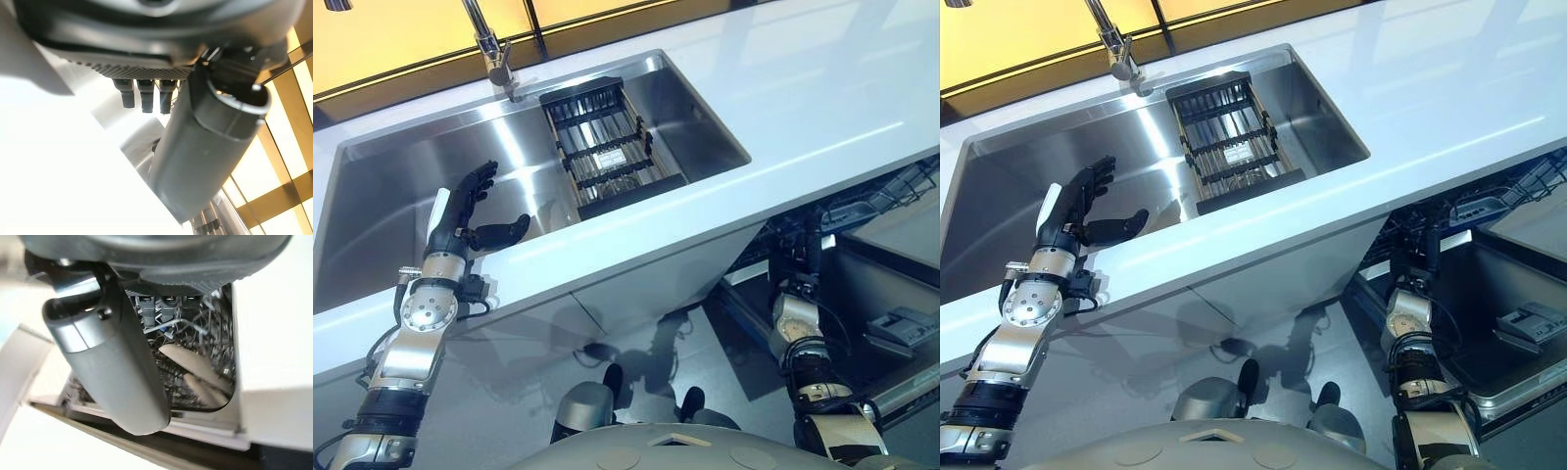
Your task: Pick up plates and place into dishwasher.
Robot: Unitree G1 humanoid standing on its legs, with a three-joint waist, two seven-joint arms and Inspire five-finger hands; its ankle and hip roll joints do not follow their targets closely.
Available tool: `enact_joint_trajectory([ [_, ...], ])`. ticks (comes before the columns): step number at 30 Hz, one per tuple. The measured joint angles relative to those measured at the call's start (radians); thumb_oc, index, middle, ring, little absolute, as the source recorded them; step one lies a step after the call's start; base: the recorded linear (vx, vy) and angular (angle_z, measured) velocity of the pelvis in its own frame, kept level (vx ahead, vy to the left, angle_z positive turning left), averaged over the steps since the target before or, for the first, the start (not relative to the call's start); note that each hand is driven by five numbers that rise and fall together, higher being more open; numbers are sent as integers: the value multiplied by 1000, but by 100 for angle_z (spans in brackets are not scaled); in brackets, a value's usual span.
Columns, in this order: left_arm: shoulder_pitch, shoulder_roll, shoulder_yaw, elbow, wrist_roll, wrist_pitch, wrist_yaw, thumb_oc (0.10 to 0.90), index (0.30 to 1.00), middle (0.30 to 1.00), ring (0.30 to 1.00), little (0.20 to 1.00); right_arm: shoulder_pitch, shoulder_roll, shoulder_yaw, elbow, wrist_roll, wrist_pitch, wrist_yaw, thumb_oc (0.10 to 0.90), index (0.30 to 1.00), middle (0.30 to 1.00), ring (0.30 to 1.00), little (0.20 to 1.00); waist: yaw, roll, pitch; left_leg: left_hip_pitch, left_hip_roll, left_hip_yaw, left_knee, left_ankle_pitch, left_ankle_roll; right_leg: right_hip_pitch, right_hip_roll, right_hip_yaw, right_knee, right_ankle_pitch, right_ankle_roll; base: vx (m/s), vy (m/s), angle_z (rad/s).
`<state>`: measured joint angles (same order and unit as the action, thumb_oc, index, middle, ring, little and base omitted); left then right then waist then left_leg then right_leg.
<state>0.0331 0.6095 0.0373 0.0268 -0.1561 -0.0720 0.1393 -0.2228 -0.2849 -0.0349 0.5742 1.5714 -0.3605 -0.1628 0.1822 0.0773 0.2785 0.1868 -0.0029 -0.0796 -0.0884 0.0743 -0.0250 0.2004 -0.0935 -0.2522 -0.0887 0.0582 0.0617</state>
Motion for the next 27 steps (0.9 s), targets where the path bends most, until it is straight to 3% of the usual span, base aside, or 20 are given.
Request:
enact_joint_trajectory([
  [4, 14, 8, 3, -2, 0, 0, 31, 800, 900, 900, 900, 900, 46, -1, 7, -75, -262, 66, -91, 800, 900, 900, 900, 900, -22, -9, 6, 5, 0, 11, 0, -1, 0, -2, 1, 20, 0, 0, 0, -73, -8, -8],
  [7, 35, 11, 10, -7, 0, -7, 43, 800, 900, 900, 900, 900, 150, -6, 13, -216, -453, 172, -82, 800, 900, 900, 900, 900, -46, -19, 8, 17, 0, 31, 0, -5, 3, 0, 1, 41, 0, 0, 1, -119, -26, -18],
  [13, 95, 11, 49, -40, 2, -20, 53, 800, 900, 900, 900, 900, 288, -2, -3, -341, -623, 270, -9, 800, 900, 900, 900, 900, -113, -45, -2, 17, 2, 69, 0, -10, 5, -21, 2, 83, 6, 0, 6, -129, -55, -16],
  [21, 98, 11, 83, -44, 3, -21, 53, 800, 900, 900, 900, 900, 352, -14, -117, -345, -739, 272, 1, 800, 900, 900, 900, 900, -176, -85, -25, 15, 2, 119, -1, -17, 9, -55, 2, 133, 20, 8, 10, -99, -55, -20],
  [27, 99, 12, 85, -44, 6, -21, 51, 800, 900, 900, 900, 900, 352, -31, -146, -351, -754, 256, -36, 800, 900, 900, 900, 900, -195, -87, -29, 14, 2, 142, -1, -23, 7, -67, 3, 155, 20, 14, 10, -80, -52, -13],
])
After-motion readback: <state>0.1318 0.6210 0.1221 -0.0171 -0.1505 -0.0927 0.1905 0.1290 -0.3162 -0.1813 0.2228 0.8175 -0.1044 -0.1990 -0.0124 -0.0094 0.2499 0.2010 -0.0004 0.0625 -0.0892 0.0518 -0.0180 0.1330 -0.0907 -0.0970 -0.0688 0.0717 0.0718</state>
